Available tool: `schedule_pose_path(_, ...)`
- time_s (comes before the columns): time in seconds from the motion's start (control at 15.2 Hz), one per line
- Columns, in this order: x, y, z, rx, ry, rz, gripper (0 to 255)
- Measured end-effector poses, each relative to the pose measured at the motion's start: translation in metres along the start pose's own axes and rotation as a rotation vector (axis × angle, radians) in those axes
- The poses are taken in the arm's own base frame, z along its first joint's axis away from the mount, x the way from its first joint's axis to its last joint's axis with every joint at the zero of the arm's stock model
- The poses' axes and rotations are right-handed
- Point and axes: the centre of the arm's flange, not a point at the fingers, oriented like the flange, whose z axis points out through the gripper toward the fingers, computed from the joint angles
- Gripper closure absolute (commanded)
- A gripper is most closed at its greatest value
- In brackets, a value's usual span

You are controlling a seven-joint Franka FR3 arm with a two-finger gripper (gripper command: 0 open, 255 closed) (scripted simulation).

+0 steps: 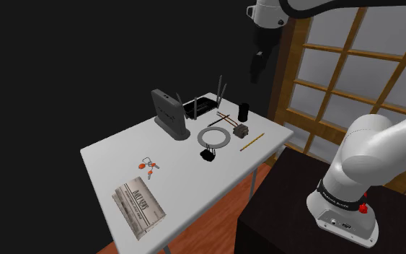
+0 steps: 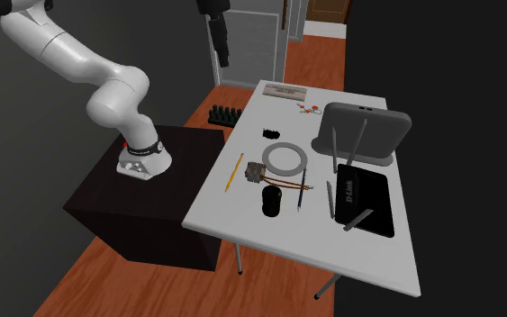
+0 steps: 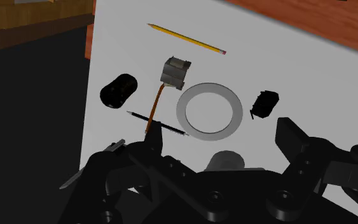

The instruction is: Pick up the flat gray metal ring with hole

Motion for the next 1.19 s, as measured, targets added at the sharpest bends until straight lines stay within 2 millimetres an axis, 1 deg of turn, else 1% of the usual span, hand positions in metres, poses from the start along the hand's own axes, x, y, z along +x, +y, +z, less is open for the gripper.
schedule_pose_path(0.07,0.000,0.000,0.000,0.000,0.000,0.000,0)
schedule_pose_path(0.13,0.003,0.002,0.005,0.003,-0.002,-0.002,0)
schedule_pose_path(0.26,0.016,0.005,0.024,0.011,-0.009,-0.007,0)
schedule_pose_path(0.4,0.023,0.014,0.047,0.021,-0.016,-0.014,0)
schedule_pose_path(0.46,0.032,0.017,0.056,0.026,-0.019,-0.017,0)
schedule_pose_path(0.53,0.039,0.018,0.069,0.032,-0.023,-0.021,0)
schedule_pose_path(0.73,0.055,0.031,0.105,0.047,-0.033,-0.032,0)
schedule_pose_path(1.12,0.090,0.046,0.178,0.078,-0.055,-0.053,0)
schedule_pose_path(1.19,0.095,0.049,0.188,0.083,-0.058,-0.057,0)
